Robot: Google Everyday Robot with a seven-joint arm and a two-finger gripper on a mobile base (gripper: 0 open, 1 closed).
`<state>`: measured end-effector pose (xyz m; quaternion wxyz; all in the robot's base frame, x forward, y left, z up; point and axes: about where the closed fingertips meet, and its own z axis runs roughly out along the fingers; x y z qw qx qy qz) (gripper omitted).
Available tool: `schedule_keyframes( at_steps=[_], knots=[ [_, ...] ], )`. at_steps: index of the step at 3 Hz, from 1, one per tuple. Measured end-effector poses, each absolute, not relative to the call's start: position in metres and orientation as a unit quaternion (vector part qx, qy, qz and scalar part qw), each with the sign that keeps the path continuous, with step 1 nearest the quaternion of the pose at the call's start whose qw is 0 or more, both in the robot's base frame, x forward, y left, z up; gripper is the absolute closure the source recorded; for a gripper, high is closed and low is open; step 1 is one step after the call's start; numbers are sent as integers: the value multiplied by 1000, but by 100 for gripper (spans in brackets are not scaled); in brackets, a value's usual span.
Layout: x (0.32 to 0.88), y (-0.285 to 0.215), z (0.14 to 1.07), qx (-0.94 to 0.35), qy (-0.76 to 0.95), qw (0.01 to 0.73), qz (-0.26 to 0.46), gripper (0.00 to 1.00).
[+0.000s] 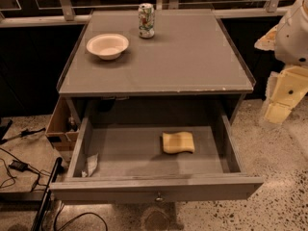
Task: Pick sponge from top drawer and place on counter
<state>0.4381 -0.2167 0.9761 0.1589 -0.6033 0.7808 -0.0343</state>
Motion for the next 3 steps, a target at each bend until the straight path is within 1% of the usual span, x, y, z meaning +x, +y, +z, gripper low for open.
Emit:
schedule_keyframes(
  at_steps=[1, 2, 3],
  knots=[
    [438, -217, 976, -603, 781, 159, -34, 0],
    [438, -217, 976, -603, 781, 159, -34, 19],
    [441, -217, 971, -601, 780, 171, -39, 42]
  ],
)
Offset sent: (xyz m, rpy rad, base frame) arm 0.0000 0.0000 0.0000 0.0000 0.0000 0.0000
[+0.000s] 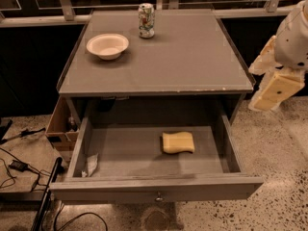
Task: Pick sponge from top drawer and place on counter
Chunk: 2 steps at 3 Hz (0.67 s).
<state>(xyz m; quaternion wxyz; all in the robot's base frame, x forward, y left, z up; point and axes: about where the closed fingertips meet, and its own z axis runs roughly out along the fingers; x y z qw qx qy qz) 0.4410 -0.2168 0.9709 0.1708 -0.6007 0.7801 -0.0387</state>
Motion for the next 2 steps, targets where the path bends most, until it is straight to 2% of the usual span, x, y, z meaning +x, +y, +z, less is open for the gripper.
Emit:
schedule_keyframes(
  at_steps=[2],
  knots=[
    [461, -223, 893, -564, 793, 231, -6, 89]
  ],
)
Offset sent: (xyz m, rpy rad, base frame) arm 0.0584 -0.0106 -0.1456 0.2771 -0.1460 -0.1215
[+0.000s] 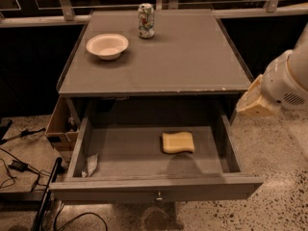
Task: Pick sponge from top drawer and place on counter
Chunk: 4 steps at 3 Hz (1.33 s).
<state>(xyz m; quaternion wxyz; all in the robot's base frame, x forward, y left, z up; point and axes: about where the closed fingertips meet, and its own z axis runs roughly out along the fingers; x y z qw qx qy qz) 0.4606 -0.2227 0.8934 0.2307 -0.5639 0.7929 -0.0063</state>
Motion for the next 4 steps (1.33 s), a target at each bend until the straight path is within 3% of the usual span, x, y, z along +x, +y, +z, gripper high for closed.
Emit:
schedule_keyframes(
  at_steps=[1, 4],
  knots=[
    [483, -224, 821, -513, 812, 274, 35, 100],
    [489, -214, 810, -501, 811, 300, 41, 100]
  ],
)
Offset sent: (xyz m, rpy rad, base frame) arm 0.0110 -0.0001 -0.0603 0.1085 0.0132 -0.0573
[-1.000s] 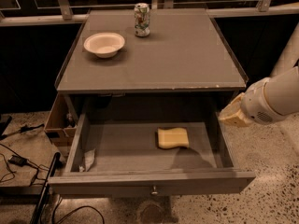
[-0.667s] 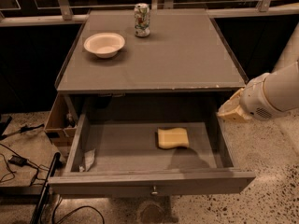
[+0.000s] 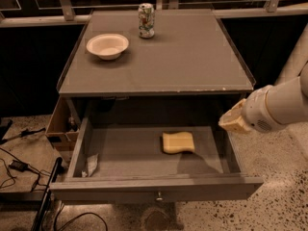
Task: Pick sponge from top drawer and place on counter
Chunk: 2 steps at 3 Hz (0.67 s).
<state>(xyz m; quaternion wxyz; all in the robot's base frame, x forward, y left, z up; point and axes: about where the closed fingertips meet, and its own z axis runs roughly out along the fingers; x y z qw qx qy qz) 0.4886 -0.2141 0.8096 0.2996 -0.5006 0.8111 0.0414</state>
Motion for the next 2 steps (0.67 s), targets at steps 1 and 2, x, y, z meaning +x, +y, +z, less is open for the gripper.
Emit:
schedule_keyframes(
  at_steps=[1, 2],
  knots=[
    [494, -195, 784, -484, 810, 325, 72, 100],
    [501, -166, 765, -476, 799, 350, 108, 100]
  ],
)
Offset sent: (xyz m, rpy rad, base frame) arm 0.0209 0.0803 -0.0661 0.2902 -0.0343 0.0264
